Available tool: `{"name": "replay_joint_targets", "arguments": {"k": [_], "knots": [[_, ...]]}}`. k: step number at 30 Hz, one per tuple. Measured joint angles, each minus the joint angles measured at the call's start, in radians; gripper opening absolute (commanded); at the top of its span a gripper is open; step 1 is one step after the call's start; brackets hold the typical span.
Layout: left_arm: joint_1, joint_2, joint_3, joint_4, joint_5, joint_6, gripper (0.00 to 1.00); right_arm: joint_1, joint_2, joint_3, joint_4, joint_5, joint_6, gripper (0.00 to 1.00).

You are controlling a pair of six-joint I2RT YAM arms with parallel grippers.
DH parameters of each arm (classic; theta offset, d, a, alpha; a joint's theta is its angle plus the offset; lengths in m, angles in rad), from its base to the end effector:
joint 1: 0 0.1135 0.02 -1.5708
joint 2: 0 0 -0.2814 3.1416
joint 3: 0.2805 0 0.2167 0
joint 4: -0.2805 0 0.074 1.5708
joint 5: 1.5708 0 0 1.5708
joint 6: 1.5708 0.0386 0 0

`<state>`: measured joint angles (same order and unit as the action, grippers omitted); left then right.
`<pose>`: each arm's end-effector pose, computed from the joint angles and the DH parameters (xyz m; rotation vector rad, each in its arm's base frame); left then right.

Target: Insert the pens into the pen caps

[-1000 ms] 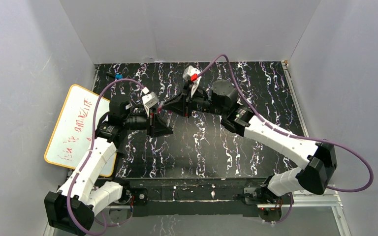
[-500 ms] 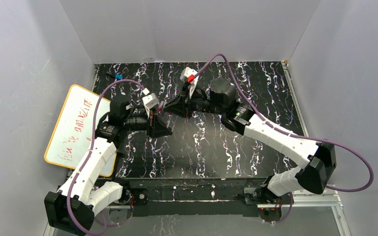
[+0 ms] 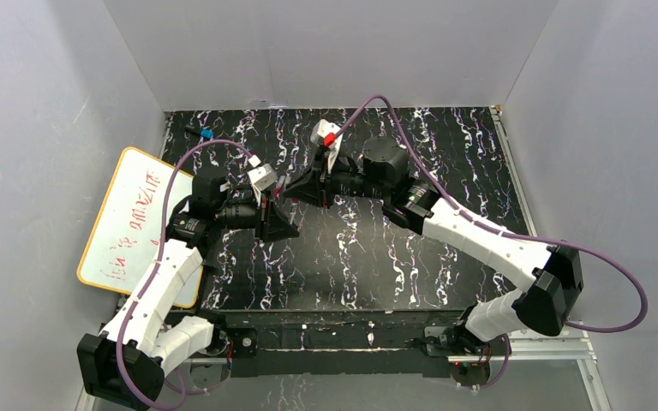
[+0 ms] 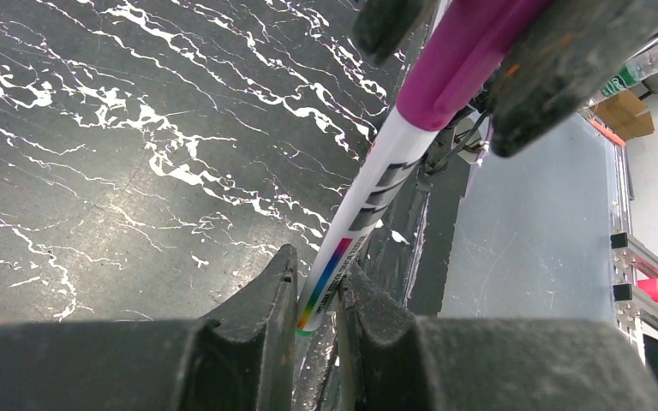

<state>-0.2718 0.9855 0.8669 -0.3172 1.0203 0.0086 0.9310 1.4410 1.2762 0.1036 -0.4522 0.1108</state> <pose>0.1490 -0.0757 0.3432 0.9130 1.7416 -1.1823 0.1700 0.2566 0.4109 -1.0261 1.4276 1.1472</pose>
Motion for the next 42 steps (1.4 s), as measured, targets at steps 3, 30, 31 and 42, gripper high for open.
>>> {"name": "replay_joint_targets", "arguments": {"k": [3,30,31,42], "knots": [[0.0,0.0,0.0,0.0,-0.002,0.0,0.0,0.0,0.0,0.0,-0.002,0.001,-0.005,0.5],[0.036,-0.078,0.172,0.291,-0.054,-0.049,0.0,0.042,-0.083,-0.117,-0.708,0.032,0.01,0.98],[0.036,-0.074,0.171,0.287,-0.07,-0.049,0.0,0.038,-0.116,-0.128,-0.673,0.072,0.024,0.99],[0.036,0.057,0.153,0.249,-0.311,-0.077,0.0,0.031,-0.38,-0.311,-0.34,0.553,0.077,0.99]]}}
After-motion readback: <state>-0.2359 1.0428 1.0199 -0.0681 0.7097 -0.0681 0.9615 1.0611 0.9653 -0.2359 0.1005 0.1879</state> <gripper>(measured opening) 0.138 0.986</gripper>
